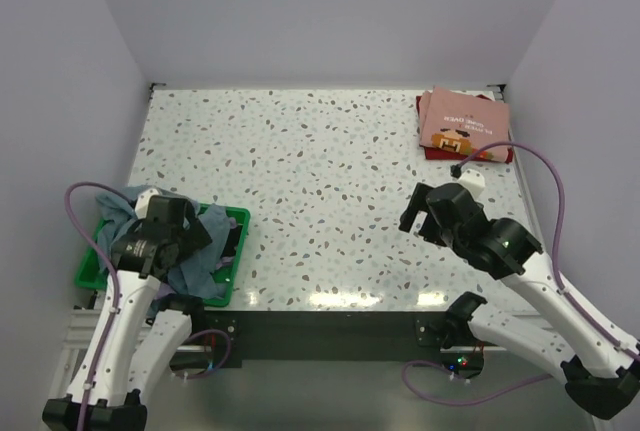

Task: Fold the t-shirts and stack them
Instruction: Grab the tshirt from the pile

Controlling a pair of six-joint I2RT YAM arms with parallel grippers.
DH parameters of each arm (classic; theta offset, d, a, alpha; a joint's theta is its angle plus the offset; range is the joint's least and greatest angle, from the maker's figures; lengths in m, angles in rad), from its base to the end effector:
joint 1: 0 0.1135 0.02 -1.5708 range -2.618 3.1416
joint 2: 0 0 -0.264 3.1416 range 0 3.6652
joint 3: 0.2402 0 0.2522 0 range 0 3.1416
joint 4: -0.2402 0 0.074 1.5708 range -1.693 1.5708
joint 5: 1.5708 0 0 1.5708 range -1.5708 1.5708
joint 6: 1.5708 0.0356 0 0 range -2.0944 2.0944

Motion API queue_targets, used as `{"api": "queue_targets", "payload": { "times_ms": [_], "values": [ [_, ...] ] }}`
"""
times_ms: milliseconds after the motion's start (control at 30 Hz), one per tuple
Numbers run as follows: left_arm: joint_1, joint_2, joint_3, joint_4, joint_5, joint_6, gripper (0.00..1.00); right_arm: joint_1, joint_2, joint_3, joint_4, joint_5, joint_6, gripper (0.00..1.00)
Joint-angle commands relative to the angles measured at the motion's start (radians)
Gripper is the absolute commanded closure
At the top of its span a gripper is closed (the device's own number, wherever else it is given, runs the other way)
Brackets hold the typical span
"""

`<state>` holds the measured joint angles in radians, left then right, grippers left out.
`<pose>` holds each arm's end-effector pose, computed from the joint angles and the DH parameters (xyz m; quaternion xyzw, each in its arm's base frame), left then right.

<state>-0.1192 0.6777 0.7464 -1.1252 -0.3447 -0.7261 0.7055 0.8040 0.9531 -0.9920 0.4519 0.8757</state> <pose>0.1082 -0.0008 0.2621 -0.3263 0.8962 0.0485 0.2965 0.1172 0.0794 0.3202 0.1569 0.9007 0.0993 0.3928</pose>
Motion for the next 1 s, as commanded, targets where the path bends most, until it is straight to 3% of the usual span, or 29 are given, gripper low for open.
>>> {"api": "queue_targets", "payload": {
  "times_ms": [0, 700, 800, 967],
  "values": [
    [-0.002, -0.039, 0.018, -0.004, -0.025, -0.036, 0.0, 0.002, -0.014, -0.004, -0.013, -0.039, 0.023, 0.01],
    [0.001, 0.101, 0.021, 0.028, -0.001, 0.005, 0.0, 0.0, 0.017, 0.001, 0.016, -0.058, 0.0, 0.01],
    [0.001, 0.108, 0.019, 0.038, 0.007, 0.017, 0.14, 0.002, 0.041, 0.004, 0.035, -0.056, -0.014, 0.01],
    [0.001, 0.097, 0.021, 0.042, 0.013, 0.03, 0.73, 0.002, 0.084, 0.016, 0.061, -0.058, -0.043, 0.01]
  ]
}}
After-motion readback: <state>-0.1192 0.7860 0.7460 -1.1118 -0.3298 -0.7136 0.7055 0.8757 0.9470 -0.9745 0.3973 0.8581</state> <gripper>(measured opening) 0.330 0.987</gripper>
